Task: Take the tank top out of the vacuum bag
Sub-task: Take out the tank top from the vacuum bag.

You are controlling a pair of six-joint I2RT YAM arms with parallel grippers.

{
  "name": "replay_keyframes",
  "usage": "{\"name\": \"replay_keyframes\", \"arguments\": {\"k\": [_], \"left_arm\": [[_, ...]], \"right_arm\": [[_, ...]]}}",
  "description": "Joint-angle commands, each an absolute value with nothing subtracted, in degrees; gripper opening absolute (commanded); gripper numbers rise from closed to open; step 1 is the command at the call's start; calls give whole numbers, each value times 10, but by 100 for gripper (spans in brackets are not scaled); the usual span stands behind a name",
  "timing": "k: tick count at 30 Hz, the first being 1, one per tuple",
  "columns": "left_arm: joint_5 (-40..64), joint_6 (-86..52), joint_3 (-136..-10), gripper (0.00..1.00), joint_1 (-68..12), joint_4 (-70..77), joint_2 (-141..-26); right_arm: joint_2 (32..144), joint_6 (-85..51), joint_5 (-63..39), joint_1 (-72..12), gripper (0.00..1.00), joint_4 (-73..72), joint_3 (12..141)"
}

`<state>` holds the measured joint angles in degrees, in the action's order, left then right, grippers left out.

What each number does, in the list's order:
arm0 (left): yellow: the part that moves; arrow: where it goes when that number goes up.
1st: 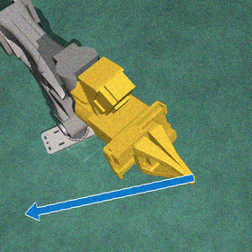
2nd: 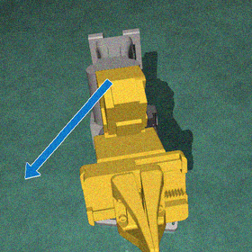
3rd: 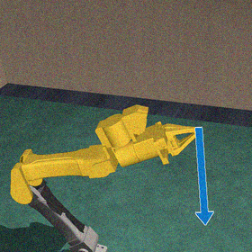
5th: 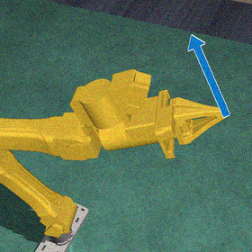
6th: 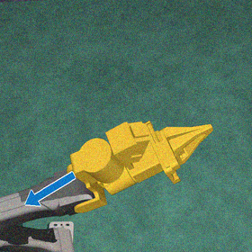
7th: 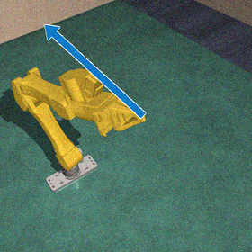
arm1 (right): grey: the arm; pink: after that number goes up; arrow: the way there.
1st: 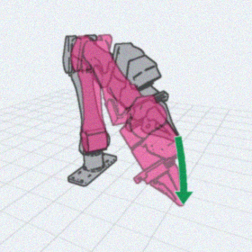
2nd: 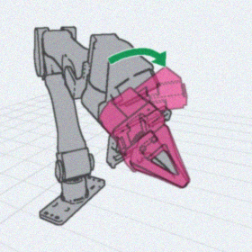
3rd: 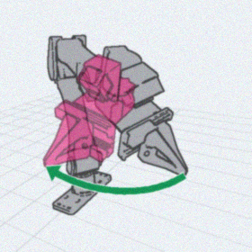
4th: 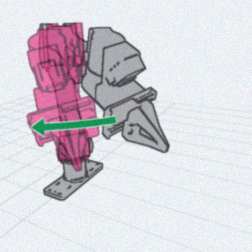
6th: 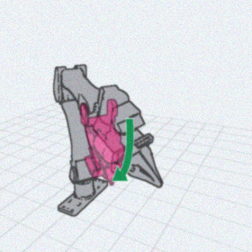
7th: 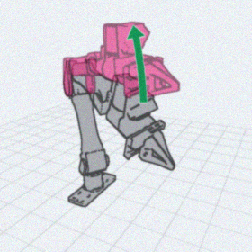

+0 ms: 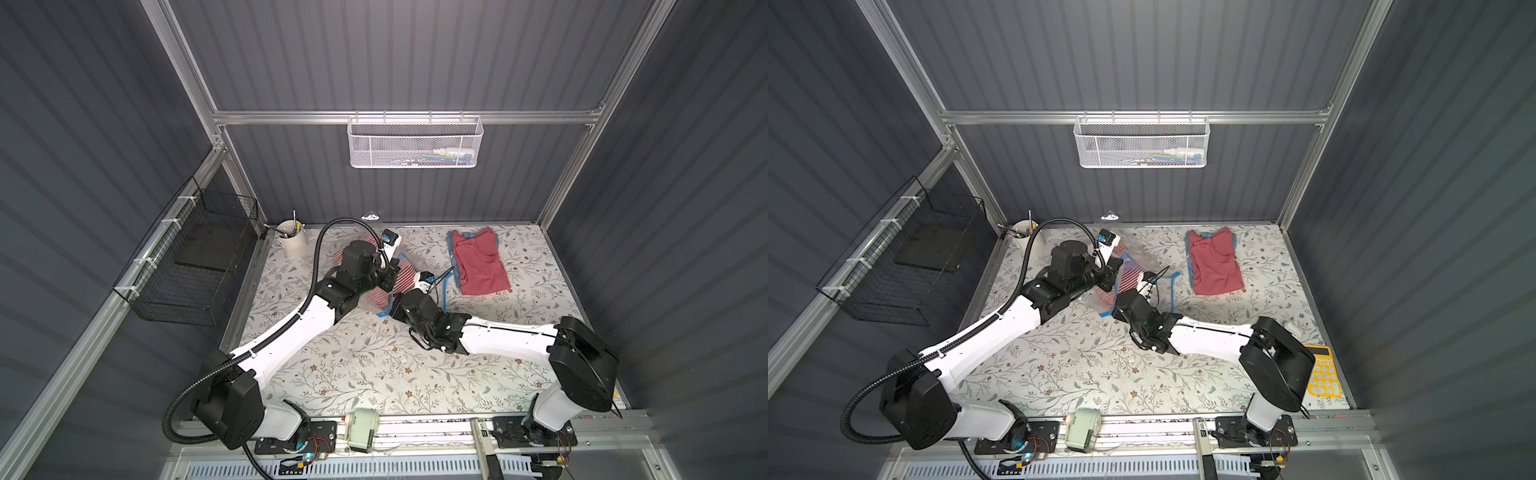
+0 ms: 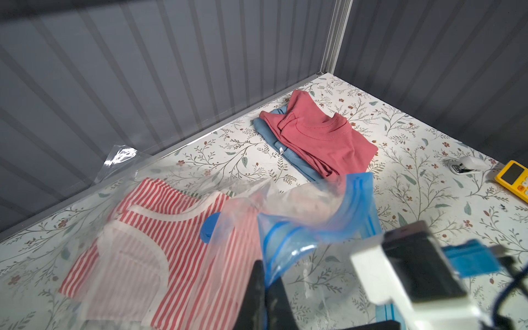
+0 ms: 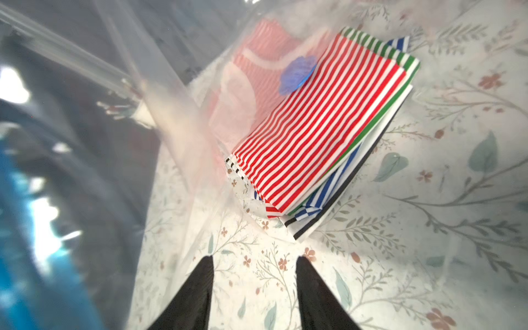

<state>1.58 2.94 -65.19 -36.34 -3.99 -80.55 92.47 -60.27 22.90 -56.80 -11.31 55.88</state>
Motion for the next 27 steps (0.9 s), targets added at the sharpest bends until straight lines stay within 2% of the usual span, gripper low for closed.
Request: {"name": "replay_keyframes", "arguments": {"k": [1,5,10,14,16,19,27], "left_arm": [[8,27,-671,0,-366,-36,-811],[3,28,-671,0,-366,-36,-811],[-3,30,-668,0,-367,-34,-808],[-15,35,-667,0,-366,-35,-811],[-17,35,-668,0,-367,-35,-810],[-17,34,-665,0,-367,-32,-803],[-10,29,-665,0,-366,-31,-805]], "right_arm": [[925,-579,240,-571,48,-84,558],[962,-564,214,-571,43,-48,600],[971,-564,178,-562,26,-60,603],[950,-563,180,-564,28,-42,595],[935,-563,170,-559,32,-46,578],[938,-546,79,-524,38,-35,580],[972,-546,-8,-464,36,-16,601]]}}
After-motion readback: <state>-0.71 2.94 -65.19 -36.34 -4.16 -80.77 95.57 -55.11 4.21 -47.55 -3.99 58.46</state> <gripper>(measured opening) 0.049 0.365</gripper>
